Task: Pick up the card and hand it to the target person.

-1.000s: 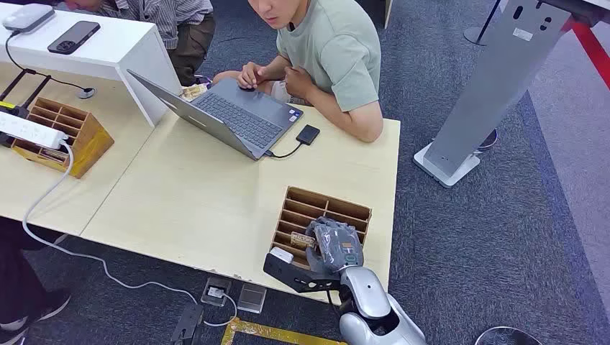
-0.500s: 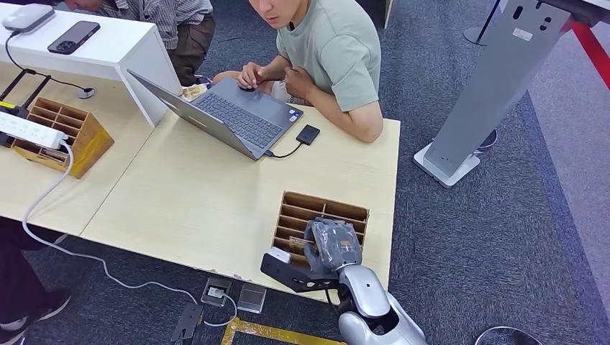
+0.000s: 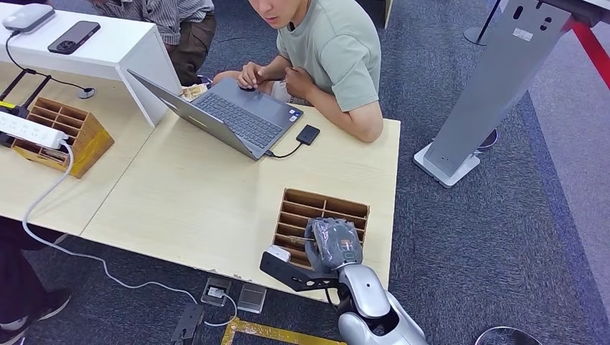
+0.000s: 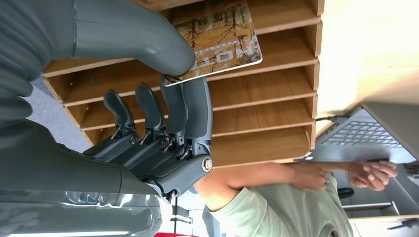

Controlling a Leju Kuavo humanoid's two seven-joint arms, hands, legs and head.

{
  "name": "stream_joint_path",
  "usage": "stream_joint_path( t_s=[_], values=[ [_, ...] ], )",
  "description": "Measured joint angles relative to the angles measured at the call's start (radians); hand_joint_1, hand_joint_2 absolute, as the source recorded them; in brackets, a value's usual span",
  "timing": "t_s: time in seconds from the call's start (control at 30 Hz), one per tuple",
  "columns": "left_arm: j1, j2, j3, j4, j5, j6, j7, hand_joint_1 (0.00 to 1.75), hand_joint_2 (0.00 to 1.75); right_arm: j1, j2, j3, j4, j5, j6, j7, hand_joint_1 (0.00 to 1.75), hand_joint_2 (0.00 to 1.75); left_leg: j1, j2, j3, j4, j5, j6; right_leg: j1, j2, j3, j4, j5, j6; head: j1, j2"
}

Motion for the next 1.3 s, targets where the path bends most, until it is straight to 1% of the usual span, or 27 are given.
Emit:
stream_joint_path(
  t_s=[0.27,0.6,0.8,0.83,0.9,0.97,1.13,1.3],
  values=[
    [0.000,0.000,0.000,0.000,0.000,-0.001,0.000,0.00,0.00,0.000,-0.022,-0.015,-0.074,-0.008,0.004,0.017,1.51,1.75,0.000,0.000,0.000,0.000,0.000,0.000,0.000,0.000,0.000,0.000,0.000,0.000,0.000,0.000],
    [0.001,0.000,0.000,0.000,0.000,-0.001,-0.002,0.00,0.00,-0.005,-0.070,-0.091,-0.232,-0.030,0.000,0.026,1.53,1.75,0.000,0.000,0.000,0.000,0.000,0.000,0.000,0.000,0.000,0.000,0.000,0.000,0.000,0.000],
    [0.001,0.000,0.000,0.000,0.000,-0.002,-0.004,0.00,0.00,-0.005,-0.078,-0.106,-0.261,-0.040,-0.006,0.026,1.51,1.75,0.000,0.000,0.000,0.000,0.000,0.000,0.000,0.000,0.000,0.000,0.000,0.000,0.000,0.000],
    [0.001,0.000,0.000,0.000,-0.001,-0.002,-0.005,0.00,0.00,-0.005,-0.086,-0.123,-0.288,-0.061,-0.013,0.021,1.51,1.75,0.000,0.000,0.000,0.000,0.000,0.000,0.000,0.000,0.000,0.000,0.000,0.000,0.000,0.000],
    [0.001,0.000,0.000,0.000,-0.005,-0.004,-0.008,0.00,0.00,-0.009,-0.105,-0.178,-0.358,-0.154,-0.042,-0.007,1.51,1.75,0.000,0.000,0.000,0.000,0.000,0.000,0.000,0.000,0.000,0.000,0.000,0.000,0.000,0.000],
    [0.001,0.000,0.000,0.000,-0.008,-0.005,-0.008,0.00,0.00,-0.019,-0.115,-0.216,-0.388,-0.237,-0.074,-0.037,1.51,1.75,0.000,0.000,0.000,0.000,0.000,0.000,0.000,0.000,0.000,0.000,0.000,0.000,0.000,0.000],
    [0.001,0.000,0.000,0.000,-0.015,-0.009,-0.008,0.00,0.00,-0.058,-0.119,-0.258,-0.383,-0.286,-0.135,-0.051,1.49,1.75,0.000,0.000,0.000,0.000,0.000,0.000,0.000,0.000,0.000,0.000,0.000,0.000,0.000,0.000],
    [0.001,0.000,0.000,0.000,-0.027,-0.014,-0.005,0.00,0.00,-0.135,-0.117,-0.298,-0.304,-0.316,-0.203,-0.072,1.45,1.75,0.000,0.000,0.000,0.000,0.000,0.000,0.000,0.000,0.000,0.000,0.000,0.000,0.000,0.000]
  ],
)
